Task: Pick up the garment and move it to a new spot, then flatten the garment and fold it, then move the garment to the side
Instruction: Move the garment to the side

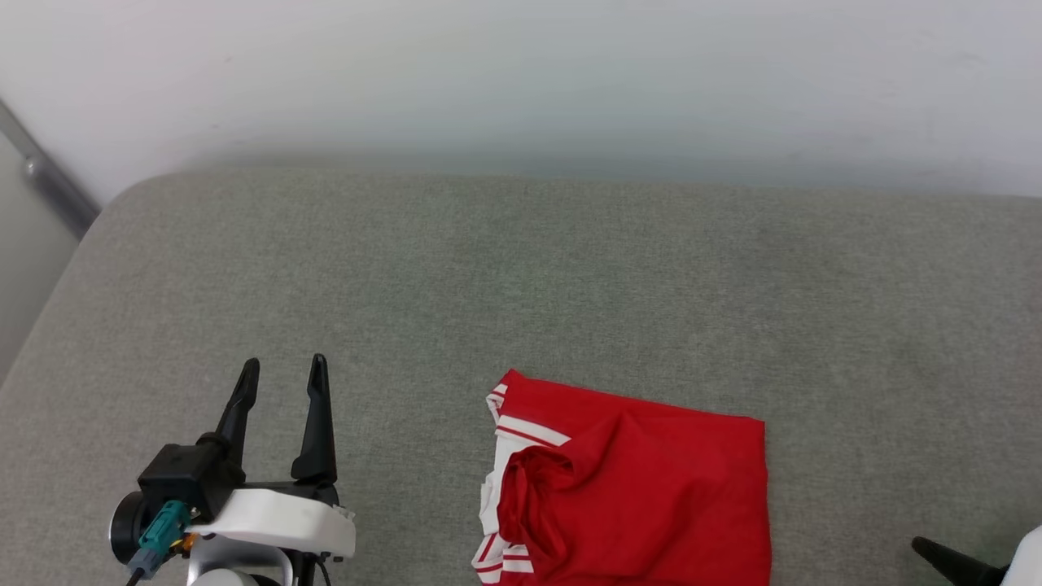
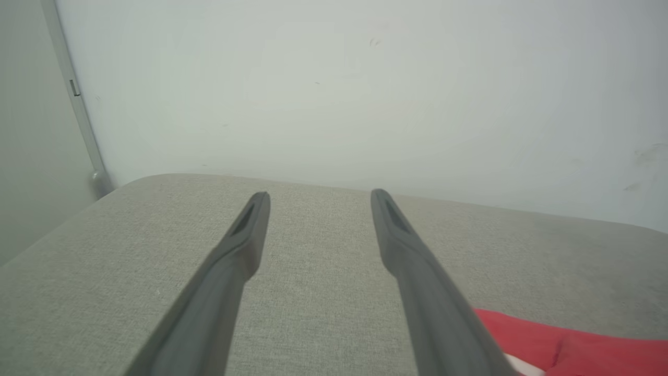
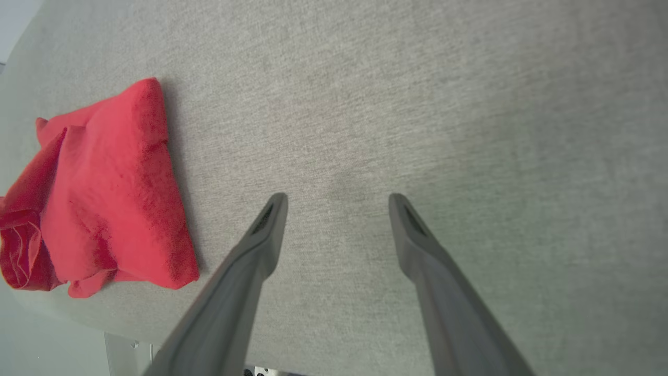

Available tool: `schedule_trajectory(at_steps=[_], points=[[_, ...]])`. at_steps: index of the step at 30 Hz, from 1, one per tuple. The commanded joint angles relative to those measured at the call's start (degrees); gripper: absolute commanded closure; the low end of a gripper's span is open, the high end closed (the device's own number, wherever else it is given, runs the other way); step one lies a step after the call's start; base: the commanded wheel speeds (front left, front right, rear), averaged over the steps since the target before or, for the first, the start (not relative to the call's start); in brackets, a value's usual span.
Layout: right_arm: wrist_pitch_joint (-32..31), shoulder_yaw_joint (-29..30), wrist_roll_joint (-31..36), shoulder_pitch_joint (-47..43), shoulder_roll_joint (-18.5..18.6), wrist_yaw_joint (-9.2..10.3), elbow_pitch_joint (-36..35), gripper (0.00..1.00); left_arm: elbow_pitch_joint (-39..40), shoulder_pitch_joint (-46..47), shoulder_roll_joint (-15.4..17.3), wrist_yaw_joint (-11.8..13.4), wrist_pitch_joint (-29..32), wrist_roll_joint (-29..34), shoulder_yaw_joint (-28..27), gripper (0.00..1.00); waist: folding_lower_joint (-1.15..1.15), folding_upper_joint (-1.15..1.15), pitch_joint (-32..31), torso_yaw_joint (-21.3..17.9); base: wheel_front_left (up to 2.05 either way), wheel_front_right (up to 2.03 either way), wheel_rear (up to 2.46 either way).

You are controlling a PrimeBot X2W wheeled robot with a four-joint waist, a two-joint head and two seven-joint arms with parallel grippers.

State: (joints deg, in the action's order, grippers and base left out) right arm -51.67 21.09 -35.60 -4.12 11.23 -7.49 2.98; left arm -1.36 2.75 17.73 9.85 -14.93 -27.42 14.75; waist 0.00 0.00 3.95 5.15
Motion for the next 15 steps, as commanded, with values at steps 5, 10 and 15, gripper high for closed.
schedule_trajectory(at_steps=[5, 10, 15], points=[[-12.52, 1.98, -2.90, 4.36, -5.82, 0.01, 0.47, 0.00, 0.22, 2.08, -1.88, -1.64, -0.31, 1.72, -0.86, 0.00, 0.00, 0.00, 3.35, 3.38, 0.00, 0.00, 0.00], [-18.73, 2.08, -9.16, 7.47, -8.32, 0.01, 3.37, 0.00, -0.12, 3.46, -3.63, -3.09, -0.26, 3.14, -1.53, 0.00, 0.00, 0.00, 6.01, 5.34, 0.00, 0.00, 0.00], [-15.81, -1.97, -18.59, 10.09, -8.58, 0.02, 10.90, 0.00, -1.10, 4.70, -4.81, -4.36, -0.26, 4.28, -2.01, 0.00, 0.00, 0.00, 7.53, 6.40, 0.00, 0.00, 0.00]])
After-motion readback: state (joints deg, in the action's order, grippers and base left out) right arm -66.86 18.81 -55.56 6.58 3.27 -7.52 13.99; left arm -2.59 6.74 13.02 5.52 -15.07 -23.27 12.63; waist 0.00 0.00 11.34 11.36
